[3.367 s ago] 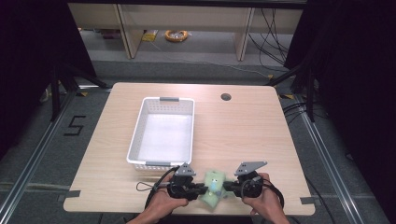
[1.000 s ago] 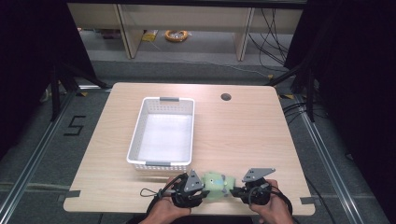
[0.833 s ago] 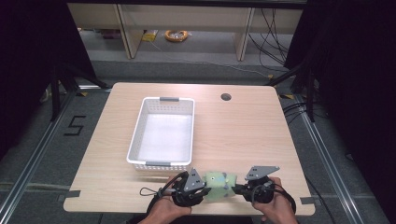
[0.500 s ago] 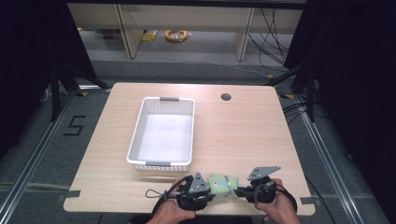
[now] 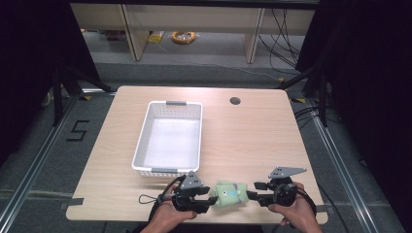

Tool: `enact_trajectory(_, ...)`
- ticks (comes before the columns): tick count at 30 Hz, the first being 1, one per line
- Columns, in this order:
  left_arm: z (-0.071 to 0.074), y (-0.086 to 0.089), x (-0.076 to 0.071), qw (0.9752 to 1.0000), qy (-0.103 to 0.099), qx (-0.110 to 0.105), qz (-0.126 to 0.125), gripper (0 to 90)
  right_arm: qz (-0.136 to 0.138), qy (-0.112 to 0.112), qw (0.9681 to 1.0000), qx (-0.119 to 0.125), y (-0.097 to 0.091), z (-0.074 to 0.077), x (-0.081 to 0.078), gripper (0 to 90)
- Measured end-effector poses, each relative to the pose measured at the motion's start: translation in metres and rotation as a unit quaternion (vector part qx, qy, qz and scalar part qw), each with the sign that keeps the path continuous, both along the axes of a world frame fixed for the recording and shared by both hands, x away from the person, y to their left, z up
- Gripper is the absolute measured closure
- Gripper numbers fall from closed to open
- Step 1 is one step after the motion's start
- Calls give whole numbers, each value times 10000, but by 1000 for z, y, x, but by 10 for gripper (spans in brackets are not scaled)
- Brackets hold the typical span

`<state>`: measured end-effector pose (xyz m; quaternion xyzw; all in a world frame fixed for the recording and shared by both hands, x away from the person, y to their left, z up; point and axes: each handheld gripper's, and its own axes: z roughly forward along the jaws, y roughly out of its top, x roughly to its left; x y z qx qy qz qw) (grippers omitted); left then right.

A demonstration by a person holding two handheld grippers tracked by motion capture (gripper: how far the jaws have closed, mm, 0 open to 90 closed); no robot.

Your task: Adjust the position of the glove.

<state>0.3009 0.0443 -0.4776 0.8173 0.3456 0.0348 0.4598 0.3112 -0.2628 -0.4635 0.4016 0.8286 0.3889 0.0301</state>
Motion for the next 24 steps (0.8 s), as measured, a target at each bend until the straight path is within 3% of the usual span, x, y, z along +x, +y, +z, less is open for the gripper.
enact_trajectory(1,-1,3,3,9999,113,-31,74,522,-262,132,9995,112,0,0,4,457)
enact_trajectory(2,-3,4,6,9994,238,-102,224,515,-311,172,9993,139,0,-1,6,455)
enact_trajectory(6,-7,2,9,9988,427,-68,232,483,-251,149,9995,139,3,-6,13,452)
enact_trajectory(7,-11,-1,9,9978,593,-89,285,471,-204,203,9995,139,9,-8,17,452)
enact_trajectory(12,-17,-7,10,9954,886,-77,343,468,-87,290,9995,35,19,-12,24,476)
enact_trajectory(14,-20,-8,12,9938,1054,-194,291,477,-122,359,9992,-101,22,-15,25,487)
enact_trajectory(18,-27,-10,14,9929,1143,-127,314,487,-139,491,9984,-230,21,-23,27,507)
enact_trajectory(24,-30,-13,15,9921,1214,-77,301,490,-194,653,9976,-105,20,-29,28,512)
